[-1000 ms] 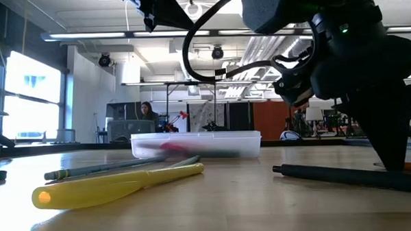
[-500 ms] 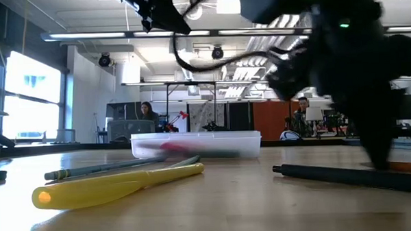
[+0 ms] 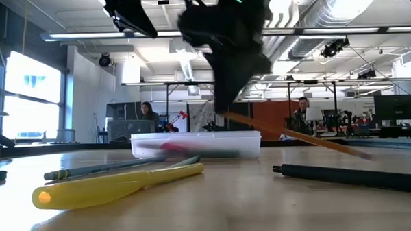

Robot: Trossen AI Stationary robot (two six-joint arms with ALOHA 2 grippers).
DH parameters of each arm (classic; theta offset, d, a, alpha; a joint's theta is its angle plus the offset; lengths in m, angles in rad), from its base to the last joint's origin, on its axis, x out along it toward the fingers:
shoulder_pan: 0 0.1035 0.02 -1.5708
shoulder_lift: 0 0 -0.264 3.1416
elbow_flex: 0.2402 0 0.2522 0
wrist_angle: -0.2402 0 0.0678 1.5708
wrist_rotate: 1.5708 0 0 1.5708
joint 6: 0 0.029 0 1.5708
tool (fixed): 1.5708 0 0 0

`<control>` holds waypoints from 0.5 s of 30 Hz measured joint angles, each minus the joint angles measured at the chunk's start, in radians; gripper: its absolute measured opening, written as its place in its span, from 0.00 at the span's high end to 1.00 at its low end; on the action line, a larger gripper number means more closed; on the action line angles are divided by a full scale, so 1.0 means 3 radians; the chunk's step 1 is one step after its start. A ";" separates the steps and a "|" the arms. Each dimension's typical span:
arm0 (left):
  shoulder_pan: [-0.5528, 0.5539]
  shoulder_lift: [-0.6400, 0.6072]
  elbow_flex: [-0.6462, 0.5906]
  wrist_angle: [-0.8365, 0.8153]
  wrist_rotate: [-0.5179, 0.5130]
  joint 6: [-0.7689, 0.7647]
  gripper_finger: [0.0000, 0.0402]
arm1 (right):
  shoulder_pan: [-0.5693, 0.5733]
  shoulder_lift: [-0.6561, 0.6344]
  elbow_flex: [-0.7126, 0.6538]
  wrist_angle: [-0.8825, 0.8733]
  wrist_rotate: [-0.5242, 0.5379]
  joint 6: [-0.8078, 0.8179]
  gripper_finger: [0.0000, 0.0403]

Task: Pick & place school supplies into a supply box
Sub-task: Put the orange pencil into the black supply box

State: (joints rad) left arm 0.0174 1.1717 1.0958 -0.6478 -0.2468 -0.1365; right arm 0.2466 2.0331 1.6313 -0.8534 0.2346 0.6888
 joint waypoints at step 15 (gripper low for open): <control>0.0006 -0.0795 0.0003 -0.0280 -0.0722 0.0089 0.87 | -0.0459 0.0130 0.0350 0.0724 0.0847 -0.2051 0.99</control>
State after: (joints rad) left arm 0.0193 0.9332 1.0966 -0.7318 -0.4633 -0.1097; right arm 0.1089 2.0721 1.7362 -0.6361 0.4887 0.0736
